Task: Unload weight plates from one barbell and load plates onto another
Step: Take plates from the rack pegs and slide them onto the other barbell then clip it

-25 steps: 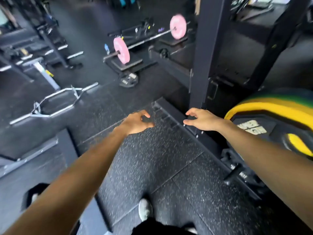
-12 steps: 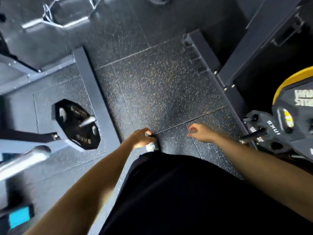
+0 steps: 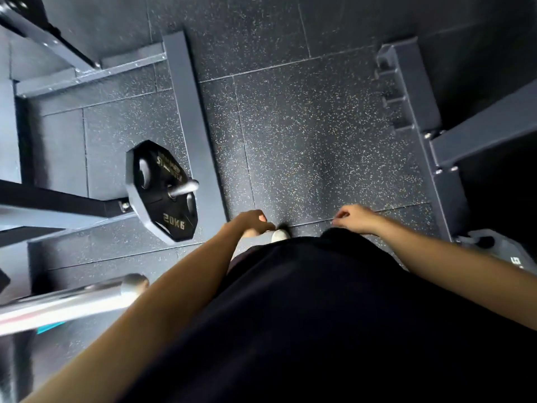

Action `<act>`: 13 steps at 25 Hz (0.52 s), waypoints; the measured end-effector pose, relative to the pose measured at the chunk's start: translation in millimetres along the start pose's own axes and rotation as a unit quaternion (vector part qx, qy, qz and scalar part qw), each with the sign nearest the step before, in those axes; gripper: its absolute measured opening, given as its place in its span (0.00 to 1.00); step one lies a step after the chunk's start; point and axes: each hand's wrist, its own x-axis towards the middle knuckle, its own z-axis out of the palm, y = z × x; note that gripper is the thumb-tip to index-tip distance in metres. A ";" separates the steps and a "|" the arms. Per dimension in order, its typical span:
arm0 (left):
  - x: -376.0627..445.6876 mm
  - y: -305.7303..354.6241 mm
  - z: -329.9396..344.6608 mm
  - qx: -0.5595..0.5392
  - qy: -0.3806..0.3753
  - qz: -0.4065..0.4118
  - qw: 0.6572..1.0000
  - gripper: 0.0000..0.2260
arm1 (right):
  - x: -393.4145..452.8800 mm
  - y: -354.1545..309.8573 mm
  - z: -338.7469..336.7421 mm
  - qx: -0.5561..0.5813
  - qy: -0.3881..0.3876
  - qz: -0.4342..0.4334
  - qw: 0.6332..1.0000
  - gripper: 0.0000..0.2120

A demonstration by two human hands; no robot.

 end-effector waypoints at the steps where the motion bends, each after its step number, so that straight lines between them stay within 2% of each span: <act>1: 5.8 0.2 -15.4 -0.007 0.011 -0.001 1.000 0.21 | 11.2 -17.7 -10.3 0.003 0.015 -0.007 1.000 0.15; 3: 20.3 -1.4 -38.6 -0.013 0.013 -0.002 1.000 0.20 | 33.1 -44.1 -29.3 0.003 0.034 -0.011 0.999 0.14; 6: 39.2 -4.9 -62.1 -0.021 -0.027 -0.009 0.999 0.21 | 62.4 -68.3 -58.8 -0.006 0.032 -0.012 0.999 0.15; 9: 69.1 4.0 -104.5 0.000 -0.070 -0.022 0.997 0.21 | 107.1 -89.5 -99.0 -0.007 0.016 0.000 1.000 0.20; 13: 121.6 28.5 -192.0 0.008 -0.046 -0.035 0.998 0.19 | 175.2 -115.9 -167.4 -0.001 -0.016 0.007 1.000 0.17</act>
